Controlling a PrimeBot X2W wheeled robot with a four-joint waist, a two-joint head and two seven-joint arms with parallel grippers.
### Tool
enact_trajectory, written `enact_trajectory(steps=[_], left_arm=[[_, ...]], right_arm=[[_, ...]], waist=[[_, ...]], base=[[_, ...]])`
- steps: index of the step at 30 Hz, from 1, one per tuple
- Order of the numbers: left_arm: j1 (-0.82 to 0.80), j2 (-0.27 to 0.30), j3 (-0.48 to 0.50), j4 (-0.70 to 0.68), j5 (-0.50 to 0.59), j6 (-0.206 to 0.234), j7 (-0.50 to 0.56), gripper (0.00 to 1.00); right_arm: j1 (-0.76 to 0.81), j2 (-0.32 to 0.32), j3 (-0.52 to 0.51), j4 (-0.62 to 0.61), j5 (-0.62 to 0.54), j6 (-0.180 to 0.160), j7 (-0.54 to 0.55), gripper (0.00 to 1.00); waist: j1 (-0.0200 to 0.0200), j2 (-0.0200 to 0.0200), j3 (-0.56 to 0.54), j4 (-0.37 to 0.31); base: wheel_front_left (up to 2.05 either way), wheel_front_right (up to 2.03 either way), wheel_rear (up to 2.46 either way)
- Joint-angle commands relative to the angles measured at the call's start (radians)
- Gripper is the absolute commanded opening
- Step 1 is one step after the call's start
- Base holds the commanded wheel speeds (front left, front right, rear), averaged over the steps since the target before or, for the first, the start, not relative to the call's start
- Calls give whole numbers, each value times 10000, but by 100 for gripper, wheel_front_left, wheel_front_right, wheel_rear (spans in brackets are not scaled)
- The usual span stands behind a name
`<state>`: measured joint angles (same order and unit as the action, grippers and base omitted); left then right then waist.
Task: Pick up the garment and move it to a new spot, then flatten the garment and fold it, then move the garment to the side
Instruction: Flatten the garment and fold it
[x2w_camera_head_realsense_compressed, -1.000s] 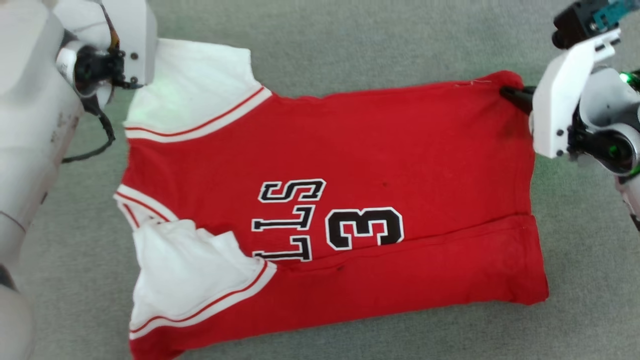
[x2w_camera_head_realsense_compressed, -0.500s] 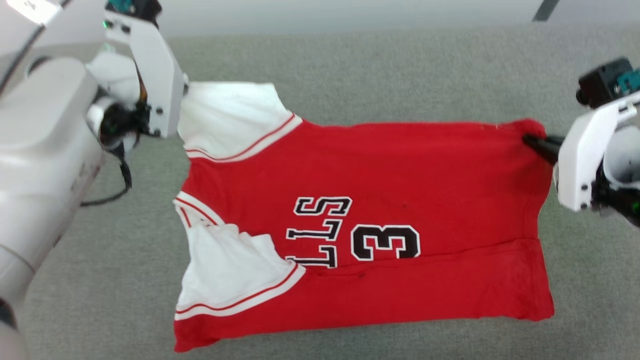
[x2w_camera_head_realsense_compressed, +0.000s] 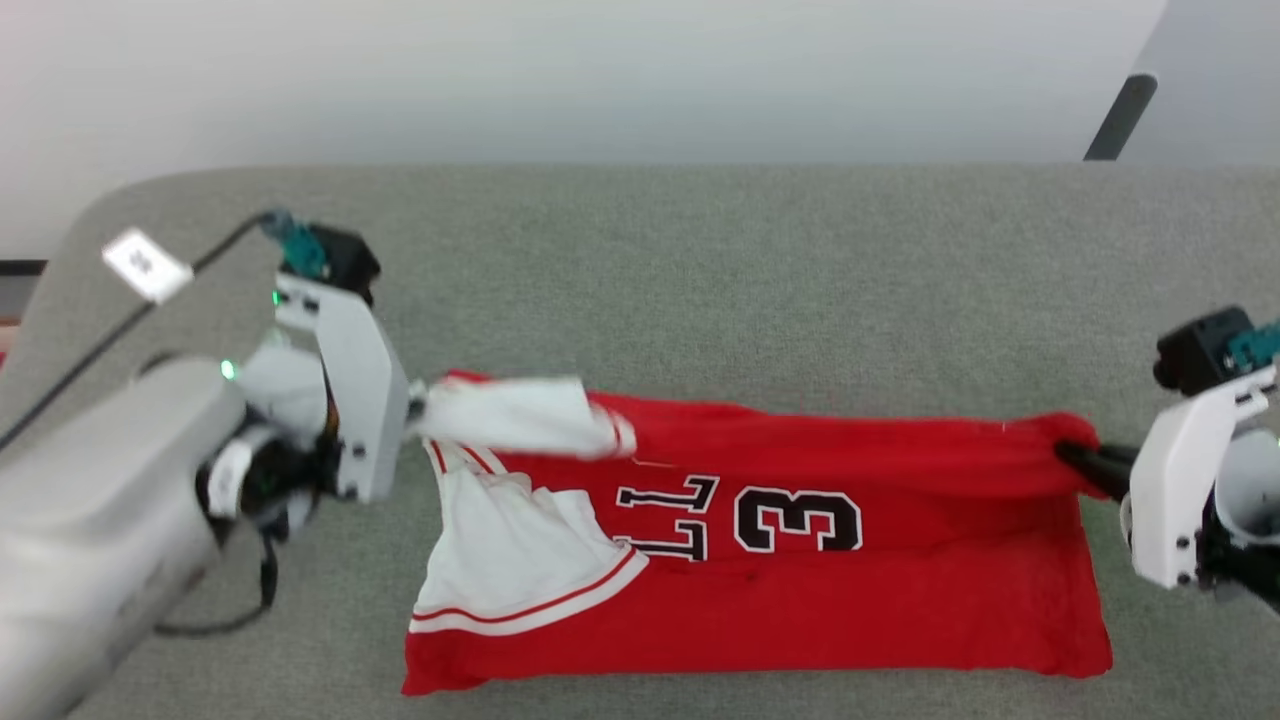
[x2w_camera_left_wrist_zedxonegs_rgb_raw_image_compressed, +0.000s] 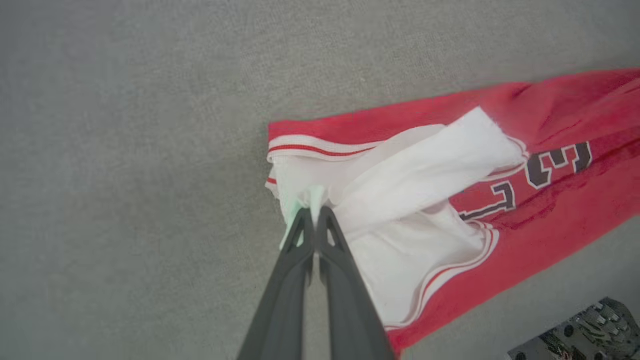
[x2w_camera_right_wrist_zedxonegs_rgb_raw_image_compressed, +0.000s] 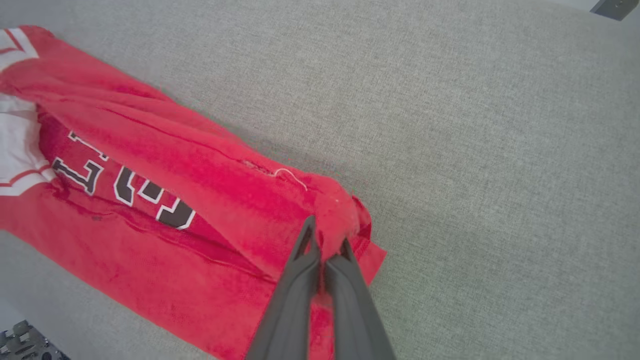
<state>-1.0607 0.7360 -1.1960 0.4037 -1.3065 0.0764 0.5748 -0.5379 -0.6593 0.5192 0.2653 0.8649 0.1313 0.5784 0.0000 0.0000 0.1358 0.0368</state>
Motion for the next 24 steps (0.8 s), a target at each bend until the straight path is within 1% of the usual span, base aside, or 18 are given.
enact_trajectory(steps=[1,4,7,10,14,15,16,17,18,20,21,24], left_arm=[[337,261,2,-530,-118,324,52,0],[932,735,-42,-1887,-339,1011,113,0],[1466,1023,-92,-2945,-524,1555,99,0],[1949,1087,-155,-3584,-756,1878,69,0],[2353,1044,-236,-3934,-894,2048,-6,0],[2433,1037,-236,-3976,-971,2072,7,11],[2481,1038,-229,-4024,-990,2086,0,23],[2491,1038,-171,-4075,-1061,2112,-68,42],[2509,1039,-73,-4108,-1139,2136,-131,66],[2508,1124,-41,-4184,-1076,2131,-213,91],[2511,1151,27,-4235,-1096,2118,-289,100],[2640,1243,140,-4364,-1218,2166,-425,100]], right_arm=[[320,0,-181,-103,8,-11,51,0],[912,78,-486,-281,-108,-11,169,0],[1369,199,-775,-425,-247,-11,293,0],[1730,379,-989,-502,-426,-11,459,0],[1998,626,-1257,-586,-600,-11,715,0],[2050,681,-1310,-598,-651,-11,768,0],[2086,746,-1369,-636,-710,-11,845,34],[2087,809,-1425,-684,-781,-11,887,83],[2097,855,-1488,-723,-845,-11,948,100],[2169,969,-1597,-795,-980,-11,1081,100],[2209,1013,-1666,-850,-1046,-11,1127,100],[2329,1124,-1838,-993,-1140,-11,1303,100]], waist=[[0,0,-175,100],[0,0,-219,123],[0,0,-243,132],[0,0,-277,129],[0,0,-321,102],[0,0,-337,96],[0,0,-357,90],[0,0,-378,82],[0,0,-399,71],[0,0,-438,53],[0,0,-461,51],[0,0,-544,39]], base=[[0,0,0],[0,0,0],[0,0,0],[0,0,0],[0,0,0],[0,0,0],[0,0,0],[0,0,0],[0,0,0],[0,0,0],[0,0,0],[0,0,0]])
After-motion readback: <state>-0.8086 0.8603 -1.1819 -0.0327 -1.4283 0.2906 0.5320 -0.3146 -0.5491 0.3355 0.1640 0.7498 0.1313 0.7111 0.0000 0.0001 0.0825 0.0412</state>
